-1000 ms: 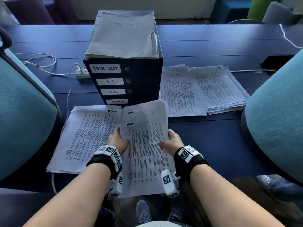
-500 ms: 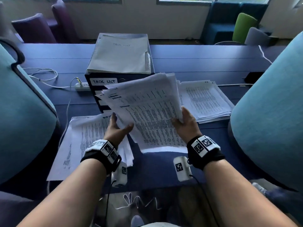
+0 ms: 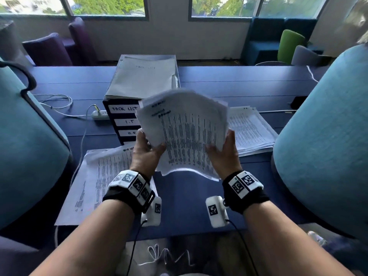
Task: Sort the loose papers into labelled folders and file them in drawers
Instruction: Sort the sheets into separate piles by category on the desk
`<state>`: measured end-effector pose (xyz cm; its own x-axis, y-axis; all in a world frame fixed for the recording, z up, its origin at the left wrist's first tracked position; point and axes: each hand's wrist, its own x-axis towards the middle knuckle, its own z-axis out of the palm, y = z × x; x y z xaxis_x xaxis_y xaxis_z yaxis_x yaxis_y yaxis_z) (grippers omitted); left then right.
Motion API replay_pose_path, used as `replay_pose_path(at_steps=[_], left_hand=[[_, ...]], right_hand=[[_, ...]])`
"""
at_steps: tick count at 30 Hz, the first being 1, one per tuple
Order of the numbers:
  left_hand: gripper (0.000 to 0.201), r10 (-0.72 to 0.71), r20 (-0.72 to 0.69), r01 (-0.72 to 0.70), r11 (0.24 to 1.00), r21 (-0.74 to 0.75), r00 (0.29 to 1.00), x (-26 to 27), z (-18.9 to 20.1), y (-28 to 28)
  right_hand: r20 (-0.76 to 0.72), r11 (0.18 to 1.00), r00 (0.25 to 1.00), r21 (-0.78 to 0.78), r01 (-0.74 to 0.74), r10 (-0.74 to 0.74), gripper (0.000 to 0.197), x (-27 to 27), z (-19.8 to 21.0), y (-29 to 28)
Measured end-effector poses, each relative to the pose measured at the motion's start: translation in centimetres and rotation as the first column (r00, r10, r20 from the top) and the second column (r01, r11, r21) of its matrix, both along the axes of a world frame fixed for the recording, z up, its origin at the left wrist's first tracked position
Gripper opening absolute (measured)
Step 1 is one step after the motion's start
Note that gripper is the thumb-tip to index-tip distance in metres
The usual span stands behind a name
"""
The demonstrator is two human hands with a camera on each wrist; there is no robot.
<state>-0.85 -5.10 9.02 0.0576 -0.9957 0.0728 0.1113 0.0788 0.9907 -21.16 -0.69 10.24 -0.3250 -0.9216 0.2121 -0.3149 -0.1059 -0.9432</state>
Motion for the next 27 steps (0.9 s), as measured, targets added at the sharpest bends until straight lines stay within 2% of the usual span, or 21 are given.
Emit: replay_pose_path(at_steps=[2, 4, 8, 11, 12, 13, 14, 16, 17, 19, 21, 22, 25, 26, 27], left_hand=[[0.052, -0.023, 0.032, 0.022, 0.999, 0.039, 0.999, 0.3, -1.0, 0.4], [0.048, -0.043, 0.124, 0.039, 0.999, 0.035, 0.991, 0.2, -1.7, 0.8], [0.036, -0.036, 0.198, 0.035, 0.999, 0.01, 0.98, -0.7, -1.8, 0.6], [0.036, -0.021, 0.216, 0.021, 1.0, 0.0, 0.976, -1.1, -1.6, 0.1], [0.035, -0.02, 0.236, 0.022, 1.0, -0.006, 0.971, -1.1, -1.5, 0.0], [0.036, -0.018, 0.258, 0.025, 0.999, -0.021, 0.966, -1.2, -1.3, 0.0], [0.038, -0.014, 0.28, 0.028, 0.999, -0.046, 0.96, -1.4, -0.9, 0.0], [0.041, -0.022, 0.296, 0.068, 0.987, -0.145, 0.955, -1.7, -0.1, 0.1], [0.04, -0.018, 0.305, 0.088, 0.972, -0.219, 0.952, -1.8, 0.2, 0.0], [0.03, 0.031, 0.353, 0.105, 0.928, -0.358, 0.935, -1.8, 0.7, -0.2], [0.023, 0.112, 0.397, 0.061, 0.915, -0.399, 0.911, -1.6, 0.8, -0.4], [0.03, 0.153, 0.42, 0.011, 0.932, -0.362, 0.895, -1.3, 0.8, -0.3], [0.089, 0.213, 0.463, -0.211, 0.976, -0.056, 0.86, 0.4, 0.3, 0.0], [0.1, 0.185, 0.419, -0.232, 0.971, 0.065, 0.889, 1.0, -0.2, 0.1], [0.098, 0.149, 0.318, -0.209, 0.964, 0.164, 0.936, 1.5, -0.7, 0.0]], right_hand=[[0.018, 0.997, 1.0, 0.08, -0.01, 0.009, 0.043, -0.3, -1.4, 0.4], [0.024, 0.994, 1.0, 0.111, 0.004, -0.007, 0.046, -0.6, -2.3, 0.8], [-0.022, 1.0, 1.0, -0.007, -0.011, 0.011, 0.045, -0.7, -1.4, 0.2], [-0.235, 0.986, 0.969, -0.161, 0.035, -0.072, 0.043, -0.7, 0.3, -0.6], [-0.373, 0.977, 0.922, -0.212, 0.022, -0.101, 0.042, -0.7, 1.0, -0.9], [-0.531, 0.971, 0.838, -0.238, -0.006, -0.125, 0.042, -0.7, 1.7, -1.1], [-0.673, 0.971, 0.727, -0.237, -0.037, -0.136, 0.044, -0.6, 2.5, -1.2], [-0.847, 0.981, 0.523, -0.17, -0.094, -0.097, 0.051, -0.2, 4.0, -1.3], [-0.887, 0.987, 0.459, -0.117, -0.113, -0.053, 0.05, 0.2, 4.6, -1.3], [-0.903, 0.99, 0.429, -0.024, -0.137, 0.038, 0.031, 0.8, 5.3, -1.0], [-0.862, 0.992, 0.502, 0.012, -0.123, 0.073, 0.015, 0.8, 5.5, -0.8], [-0.82, 0.995, 0.568, 0.021, -0.097, 0.073, 0.014, 0.3, 5.4, -0.7], [-0.624, 0.999, 0.781, -0.006, 0.032, -0.028, 0.019, -2.1, 4.8, -1.3], [-0.509, 0.998, 0.86, 0.01, 0.055, -0.042, 0.024, -3.1, 4.6, -1.5], [-0.368, 0.998, 0.929, 0.042, 0.051, -0.032, 0.025, -3.9, 4.3, -1.6]])
